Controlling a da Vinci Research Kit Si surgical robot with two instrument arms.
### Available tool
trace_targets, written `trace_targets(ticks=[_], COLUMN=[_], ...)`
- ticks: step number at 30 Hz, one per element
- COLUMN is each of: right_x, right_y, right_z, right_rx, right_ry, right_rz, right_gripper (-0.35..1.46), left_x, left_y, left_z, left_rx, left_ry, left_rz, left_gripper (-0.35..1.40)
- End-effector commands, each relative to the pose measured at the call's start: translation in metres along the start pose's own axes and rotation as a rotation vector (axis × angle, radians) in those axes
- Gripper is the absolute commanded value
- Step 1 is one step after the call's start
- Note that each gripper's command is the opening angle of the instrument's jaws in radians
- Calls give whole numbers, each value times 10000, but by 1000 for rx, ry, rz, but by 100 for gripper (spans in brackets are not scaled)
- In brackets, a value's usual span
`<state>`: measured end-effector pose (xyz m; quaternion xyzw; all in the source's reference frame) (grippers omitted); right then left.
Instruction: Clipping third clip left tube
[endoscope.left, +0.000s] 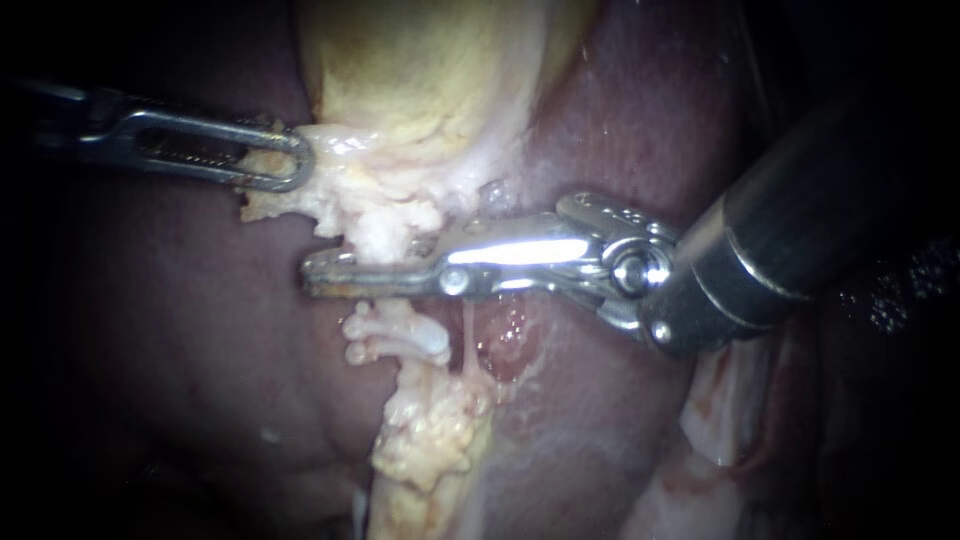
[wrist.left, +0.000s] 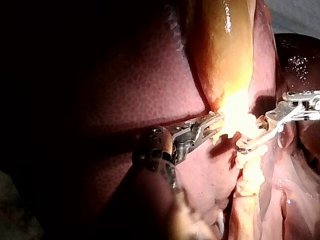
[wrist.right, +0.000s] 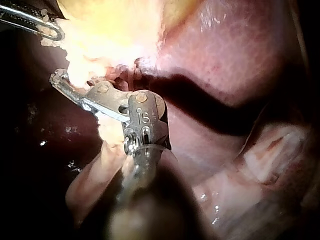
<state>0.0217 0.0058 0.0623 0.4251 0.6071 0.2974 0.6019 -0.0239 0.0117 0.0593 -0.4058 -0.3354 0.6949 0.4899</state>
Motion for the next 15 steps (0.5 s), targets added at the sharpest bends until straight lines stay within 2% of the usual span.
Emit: trace_targets(ticks=[1,4,15], right_x=[-1,-1,-1], right_y=[1,1,5], right_z=[0,0,-1], right_rx=[-1,-8,-12], right_ry=[-3,-19,-17], right_rz=[-2,-1,-2], right_gripper=[-35,-35,-35], left_x=[0,0,-1], left_y=[0,0,0], left_z=[0,1,1], left_rx=[1,2,3], left_ry=[0,0,-2], left_rz=[0,0,0], left_gripper=[-35,-35,-35])
